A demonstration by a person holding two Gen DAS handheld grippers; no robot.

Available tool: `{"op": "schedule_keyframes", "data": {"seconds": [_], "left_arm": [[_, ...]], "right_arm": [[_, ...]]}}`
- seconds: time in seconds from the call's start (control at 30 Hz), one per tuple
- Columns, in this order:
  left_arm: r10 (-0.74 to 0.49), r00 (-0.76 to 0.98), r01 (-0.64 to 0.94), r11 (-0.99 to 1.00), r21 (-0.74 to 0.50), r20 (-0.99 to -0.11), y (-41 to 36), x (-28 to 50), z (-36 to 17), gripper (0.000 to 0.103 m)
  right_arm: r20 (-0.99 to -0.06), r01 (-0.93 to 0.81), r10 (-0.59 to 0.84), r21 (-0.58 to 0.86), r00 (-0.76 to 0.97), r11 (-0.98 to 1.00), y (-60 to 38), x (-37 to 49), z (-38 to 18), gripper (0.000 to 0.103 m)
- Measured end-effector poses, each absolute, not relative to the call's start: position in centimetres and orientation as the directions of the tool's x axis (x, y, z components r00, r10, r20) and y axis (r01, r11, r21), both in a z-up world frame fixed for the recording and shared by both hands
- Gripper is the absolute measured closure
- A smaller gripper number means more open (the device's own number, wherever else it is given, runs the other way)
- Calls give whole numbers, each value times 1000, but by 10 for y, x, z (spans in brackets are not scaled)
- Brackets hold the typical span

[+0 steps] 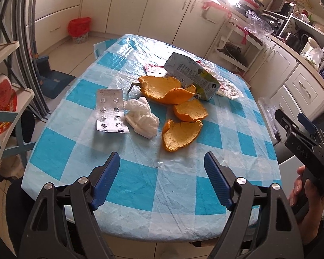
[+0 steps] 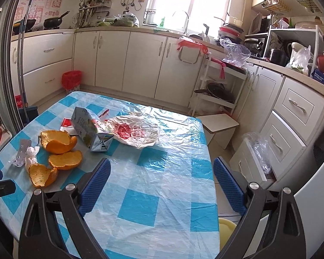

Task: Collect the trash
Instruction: 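Bring both tools back over the table toward the orange peels, then grasp an orange peel with the right gripper while the left gripper grasps another peel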

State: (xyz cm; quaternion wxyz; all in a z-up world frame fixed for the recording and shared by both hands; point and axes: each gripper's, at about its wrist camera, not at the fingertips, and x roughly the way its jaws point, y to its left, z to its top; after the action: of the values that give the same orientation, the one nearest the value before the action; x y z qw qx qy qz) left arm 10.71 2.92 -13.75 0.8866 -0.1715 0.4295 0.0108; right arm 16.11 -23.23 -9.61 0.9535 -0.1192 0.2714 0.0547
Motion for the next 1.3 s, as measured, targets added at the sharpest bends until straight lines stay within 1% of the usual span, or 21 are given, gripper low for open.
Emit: {"op": "schedule_keyframes", "data": {"seconds": [0.3,0.5,0.73,0.83,1.0,1.17,1.2,1.3], "left_arm": [[-120,626,-173,942,-287,-770,33,111,-141,26],[-97,626,-188,944,-270,-774,39,116,-142,26],[-61,626,-228,939,-258,-778,56,123,-143,26],[-54,632,-226,941,-251,-773,61,131,-143,26],[-78,651,-145,964,-224,-755,55,165,-134,26],[-101,641,-33,987,-159,-761,35,207,-135,27],[-107,635,-10,989,-147,-765,32,214,-137,28],[-118,602,56,993,-106,-790,24,234,-146,37]], "right_arm": [[-538,-200,65,-197,841,960,-222,163,-97,11],[-577,-241,133,-113,806,964,-224,169,-101,11],[-617,-297,191,-72,764,952,-212,176,-111,11],[-634,-328,233,-34,737,944,-206,178,-116,11],[-673,-353,272,18,688,935,-199,184,-127,11],[-690,-351,262,13,674,936,-200,186,-134,11],[-693,-348,261,16,672,937,-201,187,-135,11],[-700,-340,263,30,664,940,-205,189,-137,11]]}}
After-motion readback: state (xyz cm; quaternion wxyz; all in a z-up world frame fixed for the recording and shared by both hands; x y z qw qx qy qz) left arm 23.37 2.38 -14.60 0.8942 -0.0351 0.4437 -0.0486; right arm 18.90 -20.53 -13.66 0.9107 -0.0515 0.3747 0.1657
